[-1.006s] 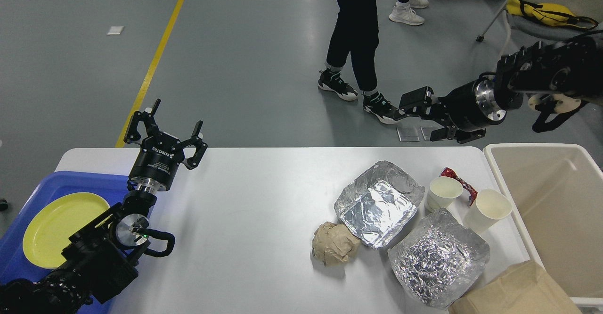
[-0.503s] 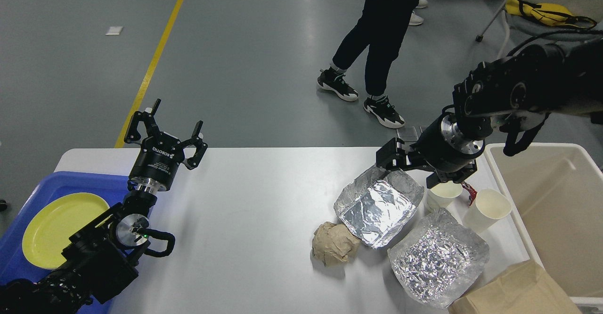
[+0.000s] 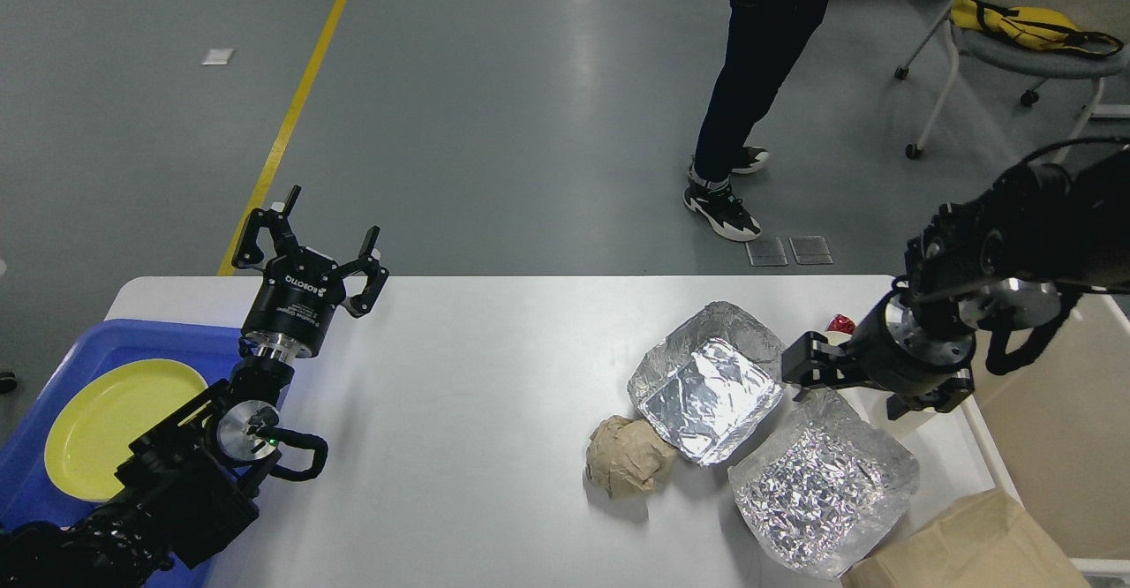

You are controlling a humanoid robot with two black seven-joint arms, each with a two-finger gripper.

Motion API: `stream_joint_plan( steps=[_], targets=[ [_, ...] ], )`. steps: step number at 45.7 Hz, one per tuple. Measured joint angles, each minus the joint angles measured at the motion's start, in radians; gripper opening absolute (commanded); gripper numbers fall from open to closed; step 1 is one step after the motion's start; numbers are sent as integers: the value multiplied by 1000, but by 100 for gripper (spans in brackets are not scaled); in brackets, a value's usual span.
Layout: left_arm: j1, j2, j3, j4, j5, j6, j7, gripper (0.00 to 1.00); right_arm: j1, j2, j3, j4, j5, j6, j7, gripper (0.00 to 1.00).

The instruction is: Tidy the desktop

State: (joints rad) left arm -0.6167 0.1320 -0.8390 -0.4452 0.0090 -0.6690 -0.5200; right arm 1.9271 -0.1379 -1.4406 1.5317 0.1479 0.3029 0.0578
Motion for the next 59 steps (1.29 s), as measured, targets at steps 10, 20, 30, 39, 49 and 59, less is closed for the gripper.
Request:
stream_joint_plan(
  steps=[10, 20, 30, 39, 49, 59],
  targets=[
    [0, 0, 0, 0, 0, 0, 0, 100, -157, -104, -28, 0, 1, -123, -6, 100],
    [0, 0, 0, 0, 0, 0, 0, 100, -300, -197, -31, 1, 3, -217, -5, 100],
    [0, 0, 0, 0, 0, 0, 0, 100, -421, -210, -10, 1, 16, -305, -4, 100],
    [0, -1, 0, 0, 0, 0, 0, 100, -480, -208, 30, -12, 123, -378, 0, 99],
    [0, -1, 0, 0, -1, 0, 0, 100, -549, -207, 80, -15, 173, -468, 11, 50],
    [0, -2, 0, 0, -1, 0, 0, 100, -600, -198, 100, -15, 173, -544, 14, 0]
  ],
)
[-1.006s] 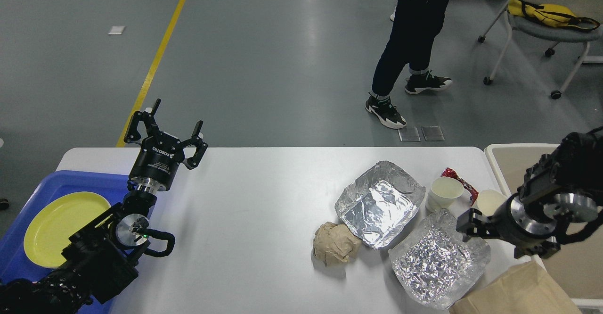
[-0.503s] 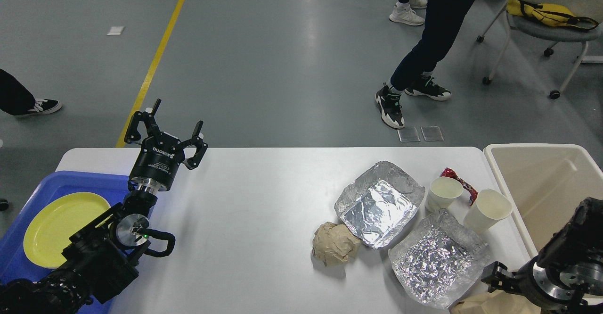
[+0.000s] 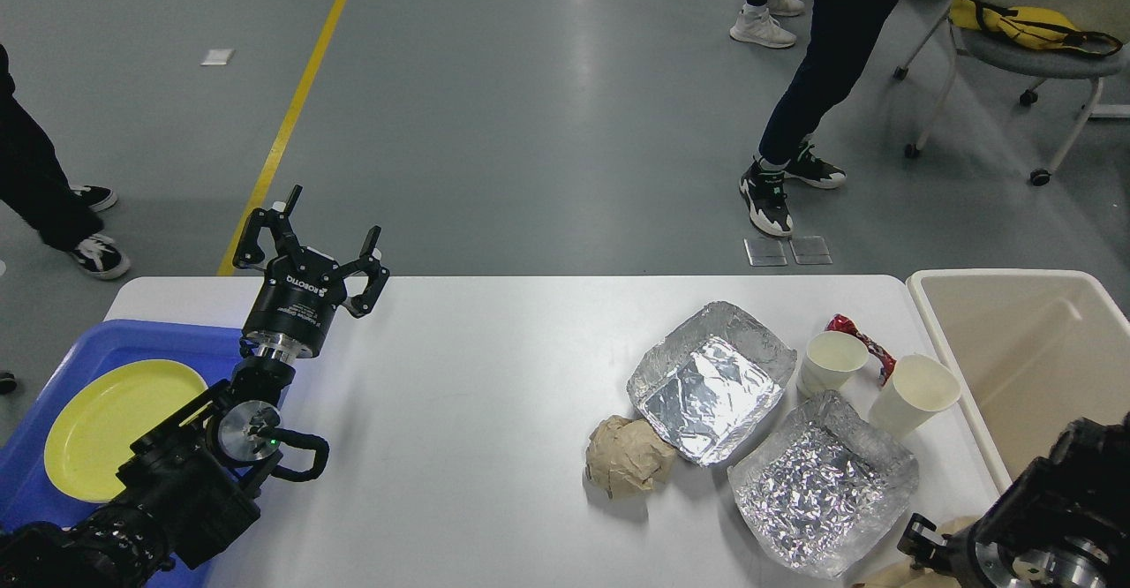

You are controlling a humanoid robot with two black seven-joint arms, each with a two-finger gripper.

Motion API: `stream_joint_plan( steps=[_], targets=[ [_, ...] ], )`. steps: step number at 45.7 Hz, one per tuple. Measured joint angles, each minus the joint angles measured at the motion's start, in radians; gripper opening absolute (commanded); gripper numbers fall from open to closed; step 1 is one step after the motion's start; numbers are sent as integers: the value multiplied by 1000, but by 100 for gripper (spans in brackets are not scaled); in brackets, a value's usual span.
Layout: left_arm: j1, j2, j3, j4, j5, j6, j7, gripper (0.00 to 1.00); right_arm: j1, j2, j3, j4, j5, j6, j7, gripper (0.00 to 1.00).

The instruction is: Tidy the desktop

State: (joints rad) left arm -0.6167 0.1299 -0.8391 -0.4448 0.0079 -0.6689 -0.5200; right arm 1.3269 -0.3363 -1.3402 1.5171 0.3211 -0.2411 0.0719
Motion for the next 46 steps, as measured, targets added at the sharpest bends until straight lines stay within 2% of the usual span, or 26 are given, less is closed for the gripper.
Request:
stream_joint_plan(
  steps=[33, 46],
  targets=[
    [0, 0, 0, 0, 0, 0, 0, 100, -15, -5, -5, 8, -17, -31, 0, 0],
    [0, 0, 0, 0, 0, 0, 0, 100, 115, -85, -129, 27, -113, -38, 2, 0]
  ],
)
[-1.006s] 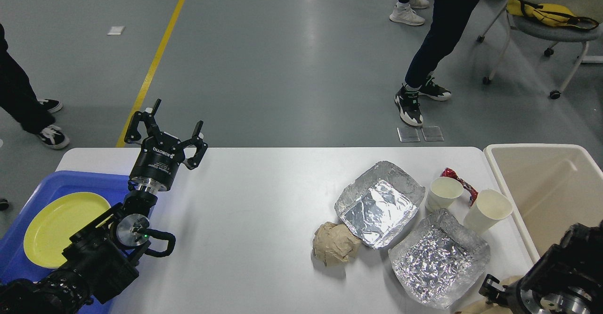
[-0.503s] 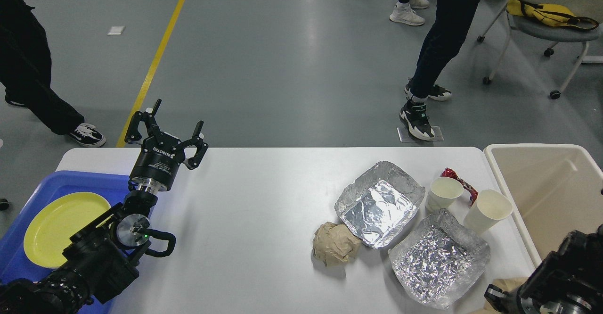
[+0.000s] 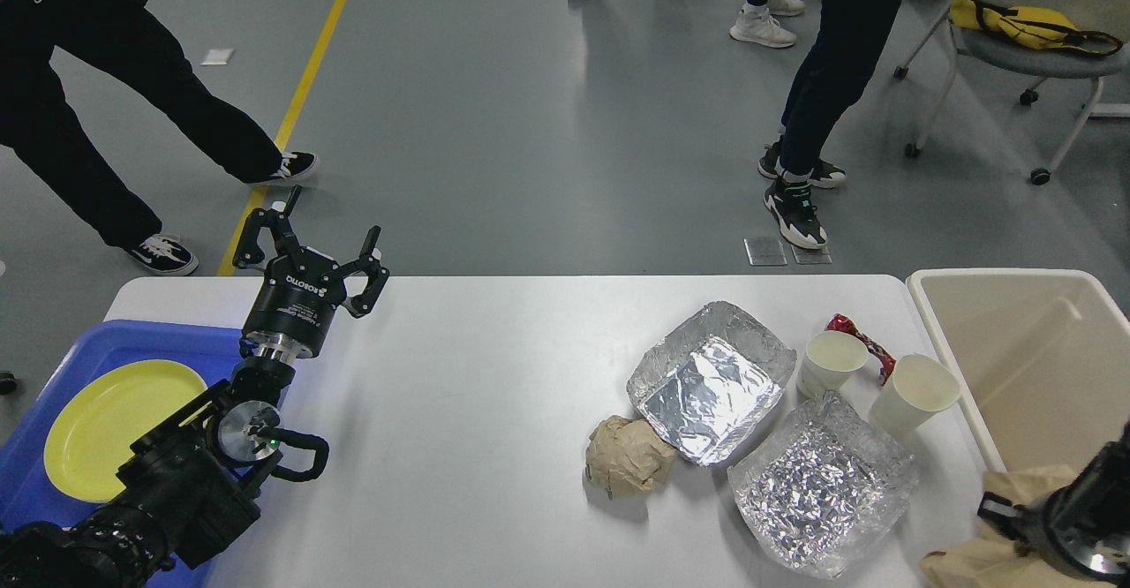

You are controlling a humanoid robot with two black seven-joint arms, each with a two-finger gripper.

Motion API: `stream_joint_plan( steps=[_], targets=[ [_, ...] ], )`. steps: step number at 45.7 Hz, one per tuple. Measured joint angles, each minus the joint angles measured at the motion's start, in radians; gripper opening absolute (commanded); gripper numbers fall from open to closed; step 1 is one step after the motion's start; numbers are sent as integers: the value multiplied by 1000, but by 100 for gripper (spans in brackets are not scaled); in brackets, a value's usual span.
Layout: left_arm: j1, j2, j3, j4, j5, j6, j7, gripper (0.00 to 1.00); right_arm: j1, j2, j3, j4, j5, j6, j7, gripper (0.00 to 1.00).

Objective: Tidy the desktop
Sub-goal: 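Lift the brown paper bag with the right gripper and drop it into the white bin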

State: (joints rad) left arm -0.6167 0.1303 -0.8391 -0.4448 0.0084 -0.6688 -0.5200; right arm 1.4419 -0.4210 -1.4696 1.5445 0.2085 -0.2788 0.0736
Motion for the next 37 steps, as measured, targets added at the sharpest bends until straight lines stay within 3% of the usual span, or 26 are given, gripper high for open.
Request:
stream_joint_plan(
  steps=[10, 13, 18, 26, 30, 37],
  targets=[
    [0, 1, 0, 0, 0, 0, 0, 100, 297, -76, -137, 58, -190, 70, 2, 0],
    [0, 0, 0, 0, 0, 0, 0, 100, 408, -81, -151, 71, -216, 159, 2, 0],
    [0, 1, 0, 0, 0, 0, 0, 100, 602, -74, -141, 88, -229, 393, 2, 0],
    [0, 1, 0, 0, 0, 0, 0, 100, 838, -39, -5, 133, -230, 723, -6, 0],
    [0, -1, 0, 0, 1, 0, 0, 100, 910, 10, 52, 159, -230, 777, -8, 0],
    [0, 1, 0, 0, 1, 0, 0, 100, 941, 71, 121, 177, -220, 777, -10, 0]
  ],
)
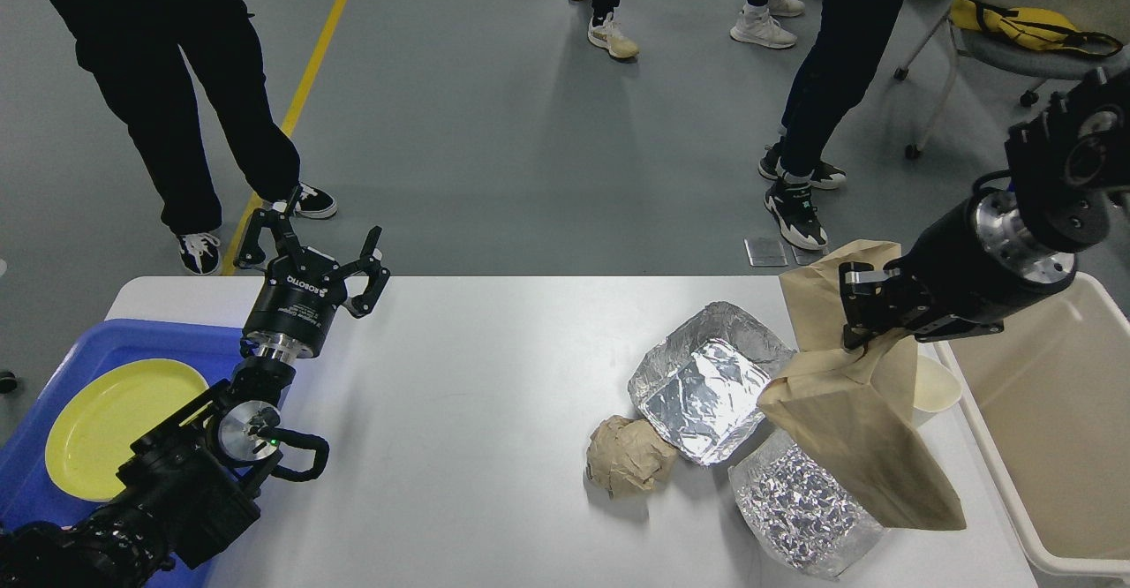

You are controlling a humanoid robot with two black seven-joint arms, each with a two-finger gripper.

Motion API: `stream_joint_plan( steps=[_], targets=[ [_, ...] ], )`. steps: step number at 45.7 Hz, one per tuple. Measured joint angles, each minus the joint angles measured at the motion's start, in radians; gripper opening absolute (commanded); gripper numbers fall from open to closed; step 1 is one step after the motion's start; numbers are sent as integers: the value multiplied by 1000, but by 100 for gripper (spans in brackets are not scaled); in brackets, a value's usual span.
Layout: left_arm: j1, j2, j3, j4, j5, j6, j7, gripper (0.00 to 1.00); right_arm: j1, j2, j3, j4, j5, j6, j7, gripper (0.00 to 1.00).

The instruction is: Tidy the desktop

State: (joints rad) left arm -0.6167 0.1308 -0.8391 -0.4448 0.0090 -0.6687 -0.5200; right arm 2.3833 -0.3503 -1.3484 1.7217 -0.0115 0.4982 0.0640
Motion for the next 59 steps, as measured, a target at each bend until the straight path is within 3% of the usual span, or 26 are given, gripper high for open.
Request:
stream_joint_plan(
  steps=[8, 18, 40, 54, 55, 56, 57, 58, 59],
  targets=[
    [0, 0, 0, 0, 0, 0, 0, 100, -103, -6, -9, -18, 6, -89, -3, 0],
    [0, -1, 0, 0, 0, 0, 0, 100, -335, -141, -93, -185, -3, -182, -5, 0],
    [0, -2, 0, 0, 0, 0, 0, 100, -1008, -226, -111, -816, 16, -540, -4, 0],
    [0, -1, 0, 0, 0, 0, 0, 100, -1581, -196, 20, -1338, 336, -750, -5, 0],
    [0, -1, 0, 0, 0, 0, 0, 100, -1618, -187, 38, -1379, 348, -753, -5, 11],
    [0, -1, 0, 0, 0, 0, 0, 100, -1654, -177, 58, -1419, 357, -756, -4, 36],
    [0, -1, 0, 0, 0, 0, 0, 100, -1695, -164, 83, -1463, 365, -758, -4, 85],
    [0, -1, 0, 0, 0, 0, 0, 100, -1724, -155, 104, -1496, 370, -758, -4, 100],
    [0, -2, 0, 0, 0, 0, 0, 100, -1749, -146, 126, -1524, 373, -758, -4, 98]
  ],
)
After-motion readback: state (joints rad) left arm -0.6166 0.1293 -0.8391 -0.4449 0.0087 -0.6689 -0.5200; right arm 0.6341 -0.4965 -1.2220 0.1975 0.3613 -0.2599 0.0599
